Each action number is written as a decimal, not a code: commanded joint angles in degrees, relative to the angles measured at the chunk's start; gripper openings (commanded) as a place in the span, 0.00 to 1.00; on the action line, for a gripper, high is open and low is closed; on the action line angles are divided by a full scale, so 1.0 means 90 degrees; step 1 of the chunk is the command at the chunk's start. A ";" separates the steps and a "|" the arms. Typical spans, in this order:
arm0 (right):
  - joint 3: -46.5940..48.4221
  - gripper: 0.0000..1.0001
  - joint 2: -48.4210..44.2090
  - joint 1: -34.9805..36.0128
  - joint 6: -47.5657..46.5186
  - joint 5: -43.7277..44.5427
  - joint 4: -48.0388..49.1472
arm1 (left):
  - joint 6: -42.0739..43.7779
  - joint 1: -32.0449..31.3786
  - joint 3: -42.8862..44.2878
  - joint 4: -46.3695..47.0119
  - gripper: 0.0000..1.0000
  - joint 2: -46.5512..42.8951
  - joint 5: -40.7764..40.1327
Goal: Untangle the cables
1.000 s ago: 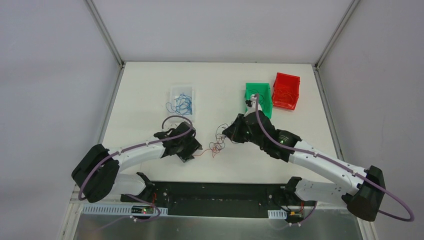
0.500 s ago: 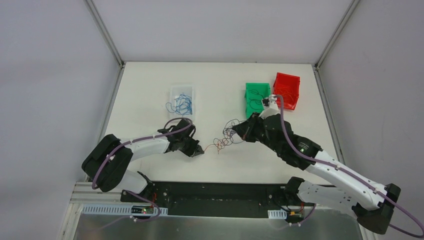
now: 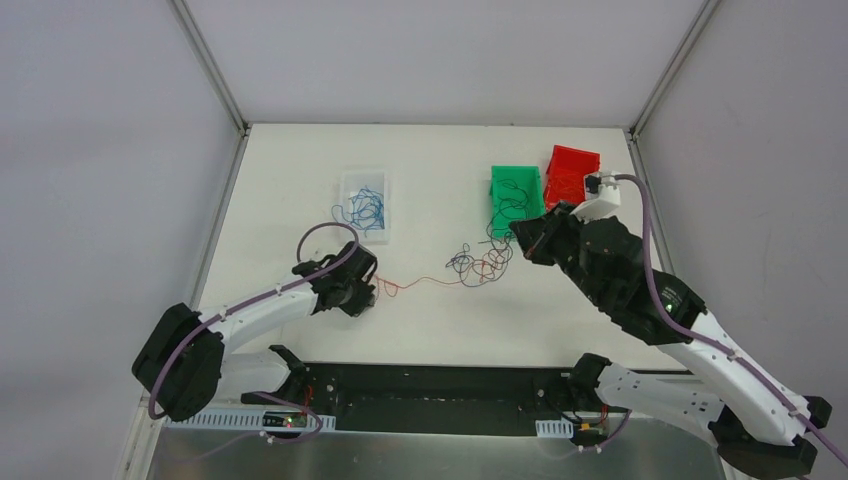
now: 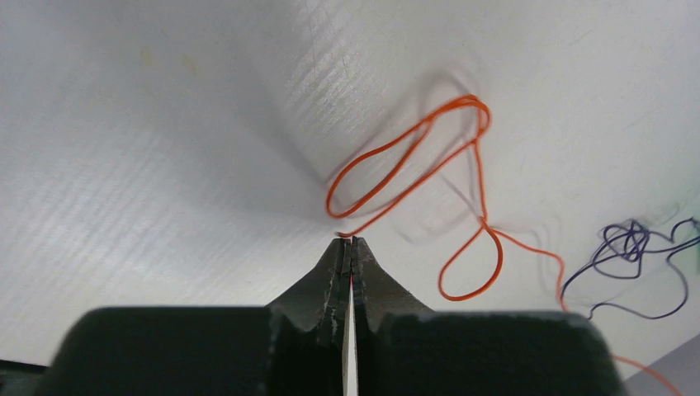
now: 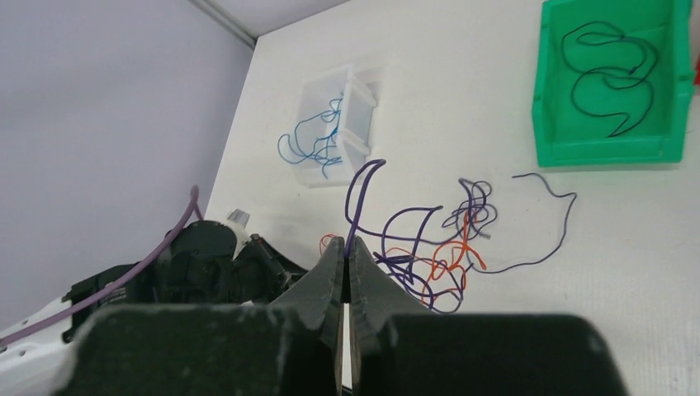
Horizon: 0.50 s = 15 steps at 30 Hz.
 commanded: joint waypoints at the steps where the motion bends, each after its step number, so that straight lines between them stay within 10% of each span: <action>1: 0.0470 0.00 0.0066 -0.0080 -0.0448 0.0662 -0.0527 | 0.0975 0.0042 0.0350 -0.0575 0.05 -0.0559 -0.0602; 9: 0.0844 0.00 0.0356 -0.0090 -0.0429 -0.0054 -0.0290 | 0.3988 -0.0083 0.1415 0.0313 0.74 -0.0530 0.0746; 15: 0.1688 0.00 0.0796 -0.0101 -0.0470 -0.0189 -0.0557 | 0.6901 -0.0222 0.1535 0.1671 0.92 -0.0547 0.2570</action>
